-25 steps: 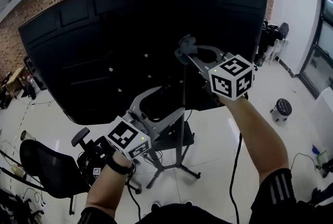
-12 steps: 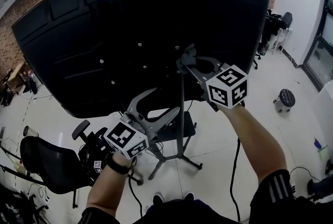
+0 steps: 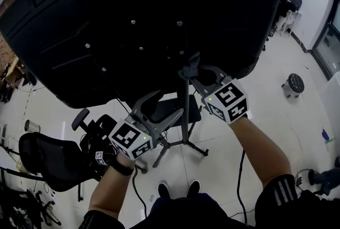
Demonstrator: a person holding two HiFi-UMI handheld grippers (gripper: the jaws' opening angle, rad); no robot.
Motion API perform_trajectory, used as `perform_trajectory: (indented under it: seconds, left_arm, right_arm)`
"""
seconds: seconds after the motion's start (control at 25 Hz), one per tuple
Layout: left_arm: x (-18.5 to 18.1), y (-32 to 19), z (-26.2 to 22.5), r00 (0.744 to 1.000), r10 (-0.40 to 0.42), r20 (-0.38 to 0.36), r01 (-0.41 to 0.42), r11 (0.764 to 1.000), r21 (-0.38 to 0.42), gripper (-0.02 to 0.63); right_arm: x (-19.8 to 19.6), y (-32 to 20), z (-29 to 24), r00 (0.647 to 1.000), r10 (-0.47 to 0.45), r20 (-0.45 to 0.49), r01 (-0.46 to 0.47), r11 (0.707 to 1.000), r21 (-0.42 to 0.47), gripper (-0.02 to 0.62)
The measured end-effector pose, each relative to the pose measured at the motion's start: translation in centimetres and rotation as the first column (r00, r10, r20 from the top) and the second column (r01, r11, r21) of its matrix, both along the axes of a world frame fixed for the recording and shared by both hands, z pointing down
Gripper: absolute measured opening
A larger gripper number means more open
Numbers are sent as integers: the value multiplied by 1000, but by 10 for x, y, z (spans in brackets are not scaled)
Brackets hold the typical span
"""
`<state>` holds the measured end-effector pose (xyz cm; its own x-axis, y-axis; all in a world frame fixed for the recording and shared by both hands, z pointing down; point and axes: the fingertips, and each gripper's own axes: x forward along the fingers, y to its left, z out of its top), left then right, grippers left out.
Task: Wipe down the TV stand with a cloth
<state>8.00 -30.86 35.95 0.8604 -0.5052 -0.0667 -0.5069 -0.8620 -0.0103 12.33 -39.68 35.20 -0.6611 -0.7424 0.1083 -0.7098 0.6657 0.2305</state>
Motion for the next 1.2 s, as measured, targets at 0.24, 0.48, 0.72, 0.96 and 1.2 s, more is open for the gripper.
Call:
perform_trajectory:
  seconds: [0.24, 0.48, 0.72, 0.96, 1.2]
  left_arm:
    - [-5, -3, 56, 1000, 3, 23, 0, 995, -104, 324]
    - [-7, -8, 128, 998, 23, 50, -11, 978, -210, 324]
    - [-11, -13, 189, 997, 27, 72, -5, 955, -296, 324]
    - [-12, -19, 255, 995, 43, 94, -8, 939, -345, 324]
    - [-12, -22, 323, 993, 47, 110, 1, 915, -404, 324]
  right_arm:
    - [-6, 3, 65, 999, 31, -33, -33, 998, -60, 31]
    - [-9, 4, 143, 996, 71, -63, -79, 987, -137, 31]
    - [-8, 3, 241, 992, 87, -92, -109, 956, -274, 31]
    - [-16, 3, 322, 990, 96, -104, -129, 915, -381, 31]
    - [-24, 5, 398, 985, 93, -144, -150, 871, -467, 31]
